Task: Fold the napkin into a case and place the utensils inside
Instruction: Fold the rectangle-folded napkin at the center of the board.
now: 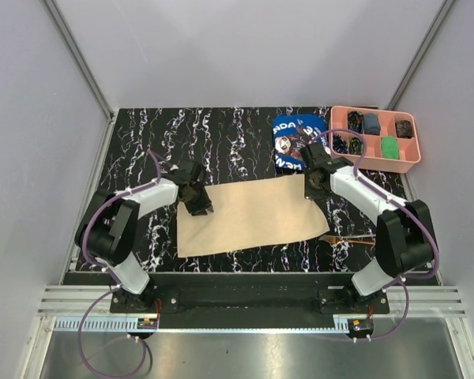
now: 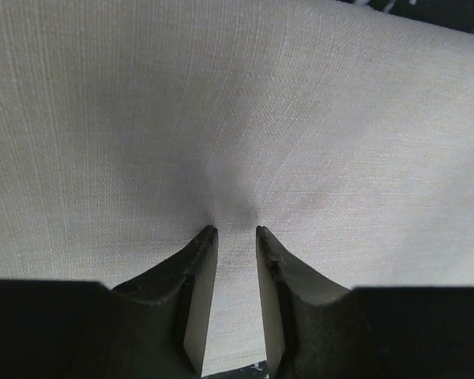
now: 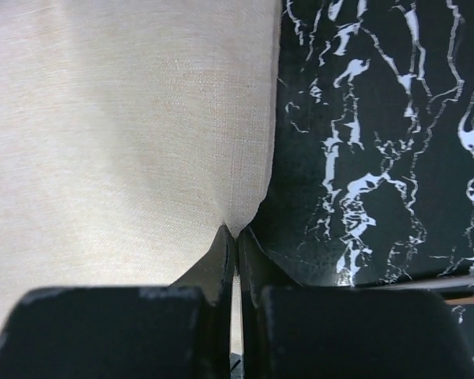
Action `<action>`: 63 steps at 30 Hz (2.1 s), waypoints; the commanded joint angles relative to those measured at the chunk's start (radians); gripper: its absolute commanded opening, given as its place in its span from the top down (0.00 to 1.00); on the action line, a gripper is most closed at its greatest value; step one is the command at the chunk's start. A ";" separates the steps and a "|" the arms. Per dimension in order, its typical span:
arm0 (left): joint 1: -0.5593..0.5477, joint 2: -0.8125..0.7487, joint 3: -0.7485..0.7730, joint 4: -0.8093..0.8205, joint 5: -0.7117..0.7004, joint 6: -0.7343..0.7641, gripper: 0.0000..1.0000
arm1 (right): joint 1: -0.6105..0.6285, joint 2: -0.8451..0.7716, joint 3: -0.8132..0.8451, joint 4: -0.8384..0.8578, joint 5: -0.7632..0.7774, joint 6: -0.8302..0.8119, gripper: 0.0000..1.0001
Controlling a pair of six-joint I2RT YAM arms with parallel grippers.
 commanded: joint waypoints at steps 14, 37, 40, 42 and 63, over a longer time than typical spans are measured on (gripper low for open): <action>-0.063 -0.180 -0.002 -0.024 -0.077 -0.043 0.64 | 0.250 0.065 0.334 -0.066 -0.204 0.142 1.00; 0.005 -0.197 -0.278 0.116 -0.109 -0.073 0.70 | 0.459 0.456 0.623 0.081 -0.546 0.268 1.00; 0.002 -0.206 -0.285 0.121 -0.112 -0.075 0.71 | 0.459 0.493 0.648 0.087 -0.564 0.268 1.00; 0.000 -0.218 -0.291 0.121 -0.115 -0.075 0.71 | 0.459 0.522 0.677 0.089 -0.570 0.268 1.00; -0.005 -0.300 -0.355 0.146 -0.149 -0.109 0.74 | 0.459 0.594 0.692 0.133 -0.644 0.419 1.00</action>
